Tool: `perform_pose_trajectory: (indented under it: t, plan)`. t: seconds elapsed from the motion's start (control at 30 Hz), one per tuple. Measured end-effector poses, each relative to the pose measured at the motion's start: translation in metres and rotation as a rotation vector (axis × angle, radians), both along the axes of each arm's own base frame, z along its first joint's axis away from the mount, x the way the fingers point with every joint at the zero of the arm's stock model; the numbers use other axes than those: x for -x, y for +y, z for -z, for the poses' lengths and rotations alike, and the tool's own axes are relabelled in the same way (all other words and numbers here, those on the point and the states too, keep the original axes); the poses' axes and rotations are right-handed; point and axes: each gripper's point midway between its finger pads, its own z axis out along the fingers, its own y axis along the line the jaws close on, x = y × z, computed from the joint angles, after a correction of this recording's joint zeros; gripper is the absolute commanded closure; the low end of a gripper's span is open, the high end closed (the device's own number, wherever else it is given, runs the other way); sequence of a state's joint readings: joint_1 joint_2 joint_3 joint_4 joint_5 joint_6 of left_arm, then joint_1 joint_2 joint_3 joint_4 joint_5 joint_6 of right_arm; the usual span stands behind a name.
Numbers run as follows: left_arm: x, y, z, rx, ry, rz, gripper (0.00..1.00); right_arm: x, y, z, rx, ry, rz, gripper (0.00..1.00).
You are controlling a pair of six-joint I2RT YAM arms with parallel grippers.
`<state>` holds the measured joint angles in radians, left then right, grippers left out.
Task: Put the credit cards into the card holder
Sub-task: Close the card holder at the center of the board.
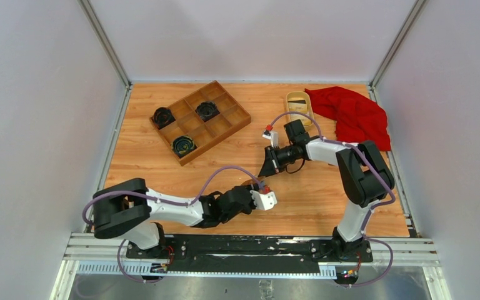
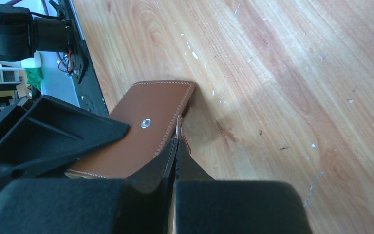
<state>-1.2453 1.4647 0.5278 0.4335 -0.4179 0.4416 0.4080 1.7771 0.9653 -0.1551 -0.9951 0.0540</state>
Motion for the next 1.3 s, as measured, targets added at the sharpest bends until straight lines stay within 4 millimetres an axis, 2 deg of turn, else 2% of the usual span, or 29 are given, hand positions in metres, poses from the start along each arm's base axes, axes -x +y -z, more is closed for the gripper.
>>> perform_pose_trajectory:
  t: [0.1,0.2,0.27,0.33,0.47,0.57,0.67,0.8,0.93,0.97,1.07,1.13,1.3]
  plan:
    - [0.006,-0.005,0.009,-0.021,0.011,0.014,0.49,0.000,-0.001,0.005,0.004,-0.010,-0.012,1.00]
    - [0.013,-0.010,0.011,-0.013,0.029,0.037,0.37,0.000,-0.002,0.008,0.008,-0.031,-0.033,0.95]
    - [0.017,-0.013,0.009,0.008,0.050,0.051,0.32,0.001,-0.004,0.009,0.012,-0.047,-0.054,0.90]
    - [0.021,-0.017,0.003,0.044,0.069,0.068,0.28,0.002,-0.005,0.008,0.015,-0.067,-0.079,0.80]
    - [0.033,-0.028,-0.012,0.127,0.111,0.126,0.24,0.001,-0.007,0.000,0.017,-0.114,-0.137,0.63]
    - [0.040,-0.034,-0.010,0.150,0.152,0.157,0.24,-0.003,-0.009,-0.005,0.022,-0.150,-0.165,0.58]
    - [0.043,-0.036,-0.004,0.173,0.219,0.161,0.27,-0.007,-0.019,-0.008,0.051,-0.193,-0.165,0.57]
    - [0.031,-0.027,-0.009,0.254,0.292,0.085,0.32,-0.014,-0.033,-0.024,0.071,-0.294,-0.159,0.57]
    - [0.013,-0.004,-0.047,0.453,0.339,-0.024,0.36,-0.012,-0.037,-0.053,0.032,-0.478,-0.205,0.56]
    - [0.010,0.000,-0.056,0.503,0.353,-0.042,0.39,-0.008,-0.038,-0.059,0.016,-0.527,-0.224,0.56]
    - [-0.002,0.006,-0.075,0.640,0.424,-0.087,0.48,0.007,-0.040,-0.067,-0.031,-0.613,-0.277,0.59]
    - [-0.006,0.005,-0.068,0.665,0.489,-0.111,0.54,0.010,-0.040,-0.064,-0.043,-0.618,-0.294,0.62]
    - [0.000,-0.017,-0.017,0.581,0.688,-0.145,0.70,0.006,-0.039,-0.040,-0.023,-0.530,-0.297,0.63]
